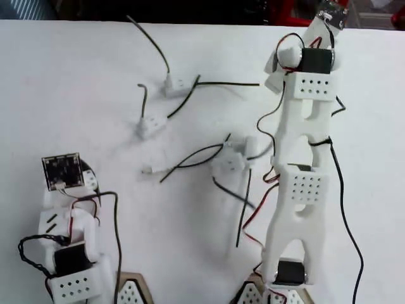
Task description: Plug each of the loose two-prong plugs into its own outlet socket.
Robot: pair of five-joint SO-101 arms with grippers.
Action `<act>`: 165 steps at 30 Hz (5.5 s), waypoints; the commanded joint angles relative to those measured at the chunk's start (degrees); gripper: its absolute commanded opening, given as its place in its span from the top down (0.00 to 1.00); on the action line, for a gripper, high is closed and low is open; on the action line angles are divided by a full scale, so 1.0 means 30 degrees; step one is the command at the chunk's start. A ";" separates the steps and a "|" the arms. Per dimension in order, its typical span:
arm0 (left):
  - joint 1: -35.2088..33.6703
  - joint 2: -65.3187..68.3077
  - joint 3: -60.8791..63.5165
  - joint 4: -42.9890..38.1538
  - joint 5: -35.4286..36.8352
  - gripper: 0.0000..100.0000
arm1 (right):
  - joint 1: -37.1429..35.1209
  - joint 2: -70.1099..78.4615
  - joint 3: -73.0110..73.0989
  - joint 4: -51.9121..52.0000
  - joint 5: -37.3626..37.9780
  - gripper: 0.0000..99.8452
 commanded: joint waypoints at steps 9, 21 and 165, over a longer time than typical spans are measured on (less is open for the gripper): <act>-0.0044 -0.0278 -0.0117 -0.0527 0.0000 0.98 | -0.0659 -0.8659 0.6974 0.0161 0.2491 0.98; -0.0044 -0.0278 -0.0117 -0.0527 0.0000 0.98 | -0.5260 -1.6249 1.9810 0.0103 0.2491 0.98; -0.0044 -0.0278 -0.0088 -0.0498 -0.0762 0.98 | -1.4432 -0.2740 1.8462 -0.6901 -1.1429 0.98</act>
